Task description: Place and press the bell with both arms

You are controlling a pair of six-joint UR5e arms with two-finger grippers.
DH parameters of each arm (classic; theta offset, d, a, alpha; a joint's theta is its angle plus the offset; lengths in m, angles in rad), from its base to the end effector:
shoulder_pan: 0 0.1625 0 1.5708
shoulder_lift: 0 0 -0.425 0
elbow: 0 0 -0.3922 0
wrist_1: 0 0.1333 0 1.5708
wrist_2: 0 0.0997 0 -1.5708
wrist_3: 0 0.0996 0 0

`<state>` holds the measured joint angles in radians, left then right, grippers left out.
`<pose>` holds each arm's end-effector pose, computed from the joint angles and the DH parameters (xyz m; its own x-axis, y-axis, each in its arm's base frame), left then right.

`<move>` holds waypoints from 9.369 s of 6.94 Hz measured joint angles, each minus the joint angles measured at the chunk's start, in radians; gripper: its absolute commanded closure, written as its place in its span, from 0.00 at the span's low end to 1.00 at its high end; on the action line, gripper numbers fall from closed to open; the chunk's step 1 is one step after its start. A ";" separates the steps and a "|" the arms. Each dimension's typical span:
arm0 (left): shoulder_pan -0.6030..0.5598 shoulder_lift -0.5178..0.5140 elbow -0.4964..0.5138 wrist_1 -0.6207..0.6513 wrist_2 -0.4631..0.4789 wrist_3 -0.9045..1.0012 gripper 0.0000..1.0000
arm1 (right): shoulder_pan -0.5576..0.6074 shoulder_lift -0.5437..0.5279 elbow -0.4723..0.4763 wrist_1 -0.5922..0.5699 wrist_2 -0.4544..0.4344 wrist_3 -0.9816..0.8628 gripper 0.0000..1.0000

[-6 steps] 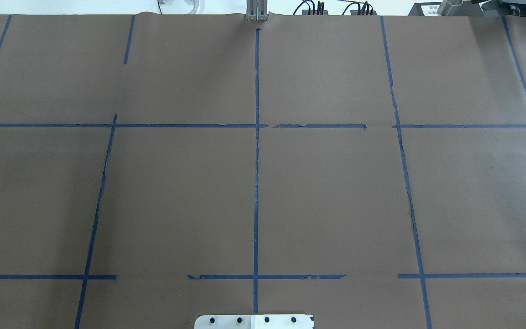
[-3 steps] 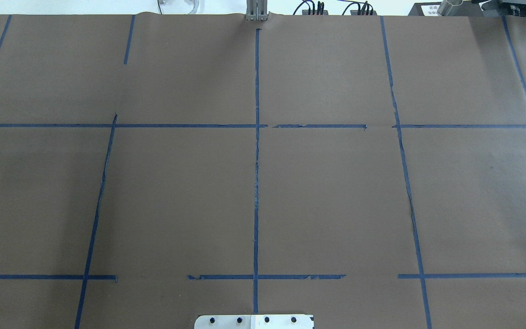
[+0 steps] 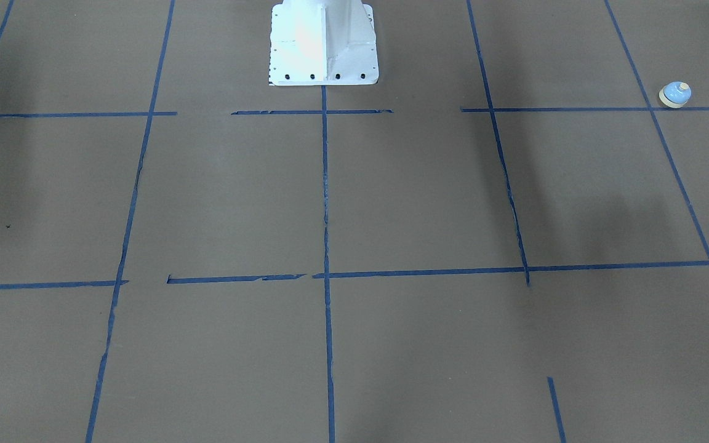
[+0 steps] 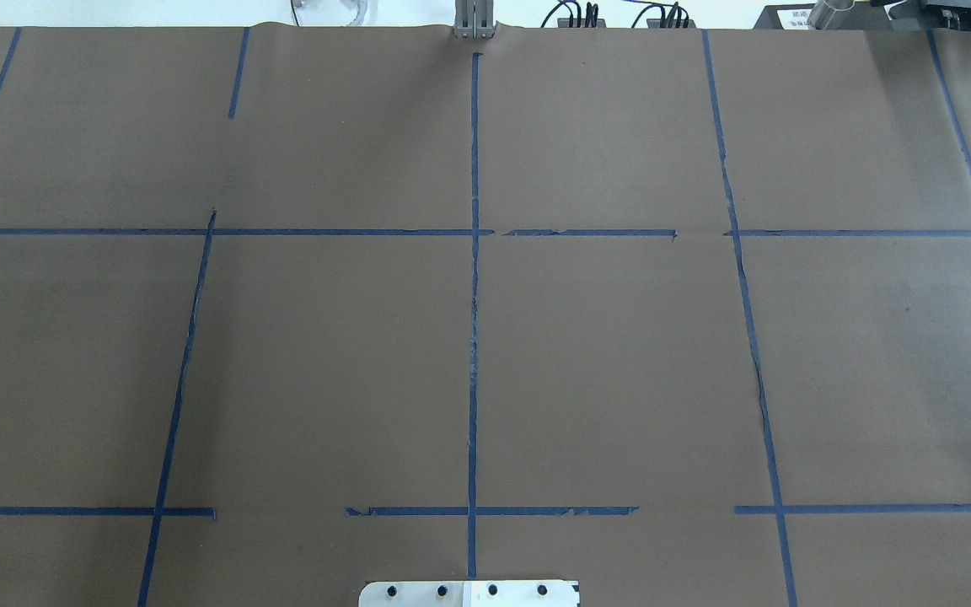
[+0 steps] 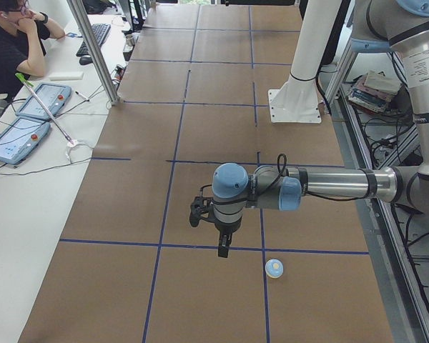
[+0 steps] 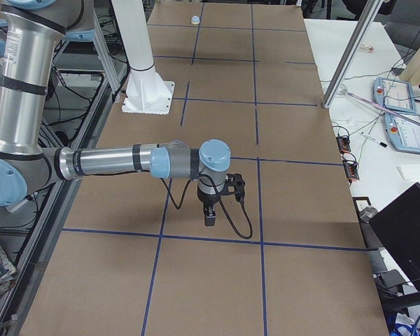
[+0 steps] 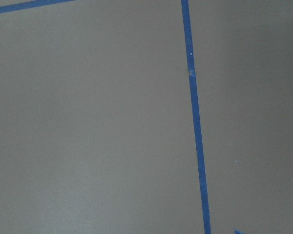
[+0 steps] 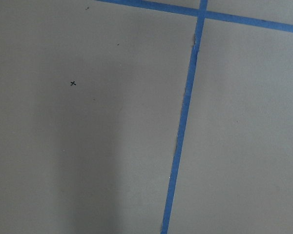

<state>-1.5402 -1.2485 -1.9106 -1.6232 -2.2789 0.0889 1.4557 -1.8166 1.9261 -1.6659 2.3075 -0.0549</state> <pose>-0.0574 -0.3642 0.6273 0.7522 0.1569 -0.6400 -0.0977 0.9871 0.1272 0.0215 -0.3922 0.6042 0.7273 -0.1490 0.6700 0.1550 0.9866 0.0512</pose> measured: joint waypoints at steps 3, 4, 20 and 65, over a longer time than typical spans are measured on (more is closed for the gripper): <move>0.044 -0.004 -0.017 -0.044 -0.031 0.001 0.00 | 0.000 -0.004 0.017 0.000 -0.001 0.000 0.00; 0.079 0.026 -0.001 -0.070 -0.043 -0.001 0.00 | 0.000 -0.006 0.023 0.000 0.000 0.000 0.00; 0.566 0.163 0.367 -0.459 -0.051 -0.146 0.82 | 0.000 -0.055 0.087 0.000 -0.008 -0.003 0.00; -0.096 -0.137 0.104 0.151 -0.085 0.124 0.00 | -0.594 0.802 -0.127 -0.006 -0.120 0.802 0.45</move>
<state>-1.6367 -1.3857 -1.8068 -1.4719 -2.3638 0.2134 0.8620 -1.0149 1.7992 -1.6716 2.1870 0.7472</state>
